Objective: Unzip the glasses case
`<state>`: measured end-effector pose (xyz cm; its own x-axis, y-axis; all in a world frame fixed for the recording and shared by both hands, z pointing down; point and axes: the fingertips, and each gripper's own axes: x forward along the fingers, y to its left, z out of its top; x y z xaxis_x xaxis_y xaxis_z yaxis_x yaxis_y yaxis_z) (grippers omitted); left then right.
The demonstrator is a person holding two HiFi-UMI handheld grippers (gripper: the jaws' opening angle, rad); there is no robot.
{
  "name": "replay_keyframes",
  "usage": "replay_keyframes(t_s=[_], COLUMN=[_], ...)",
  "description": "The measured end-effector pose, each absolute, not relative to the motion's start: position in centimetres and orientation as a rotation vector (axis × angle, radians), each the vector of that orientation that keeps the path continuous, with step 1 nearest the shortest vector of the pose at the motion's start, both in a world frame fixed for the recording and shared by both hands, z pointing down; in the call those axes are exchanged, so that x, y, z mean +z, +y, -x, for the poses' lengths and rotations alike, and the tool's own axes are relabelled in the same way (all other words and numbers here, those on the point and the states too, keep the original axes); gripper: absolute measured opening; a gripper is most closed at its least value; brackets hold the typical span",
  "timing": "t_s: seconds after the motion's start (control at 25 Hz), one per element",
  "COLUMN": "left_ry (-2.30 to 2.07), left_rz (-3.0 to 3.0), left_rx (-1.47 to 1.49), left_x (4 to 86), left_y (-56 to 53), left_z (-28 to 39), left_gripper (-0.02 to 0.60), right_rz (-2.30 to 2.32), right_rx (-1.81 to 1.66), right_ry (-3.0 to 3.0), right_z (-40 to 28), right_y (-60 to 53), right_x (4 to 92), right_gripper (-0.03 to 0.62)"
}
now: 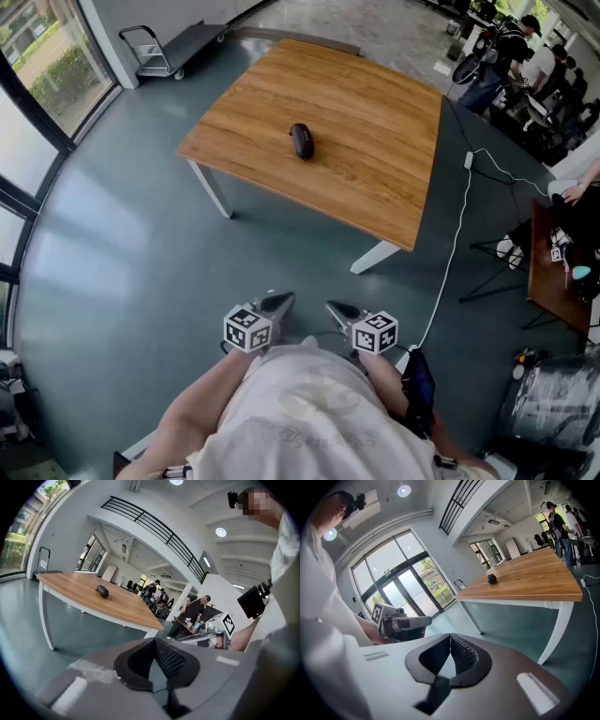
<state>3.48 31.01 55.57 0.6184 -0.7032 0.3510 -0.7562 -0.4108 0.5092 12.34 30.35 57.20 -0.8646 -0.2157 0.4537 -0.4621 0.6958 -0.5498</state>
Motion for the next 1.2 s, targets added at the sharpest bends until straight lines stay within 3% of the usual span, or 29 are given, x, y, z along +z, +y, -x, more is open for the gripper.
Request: replay_keyframes(t_s=[0.76,1.2], left_ry=[-1.165,-0.936], left_rz=[-2.130,-2.267], left_rx=[0.052,0.060], left_x=[57.6,56.7], left_y=[21.0,15.0], left_z=[9.9,12.1], left_gripper=[0.002,0.002], right_rz=[-0.504,-0.689], right_rx=[0.929,0.920], right_ry=[-2.512,-2.482], right_z=[0.5,3.7], right_y=[21.1,16.1], right_x=[57.8,57.6], right_gripper=[0.009,0.009])
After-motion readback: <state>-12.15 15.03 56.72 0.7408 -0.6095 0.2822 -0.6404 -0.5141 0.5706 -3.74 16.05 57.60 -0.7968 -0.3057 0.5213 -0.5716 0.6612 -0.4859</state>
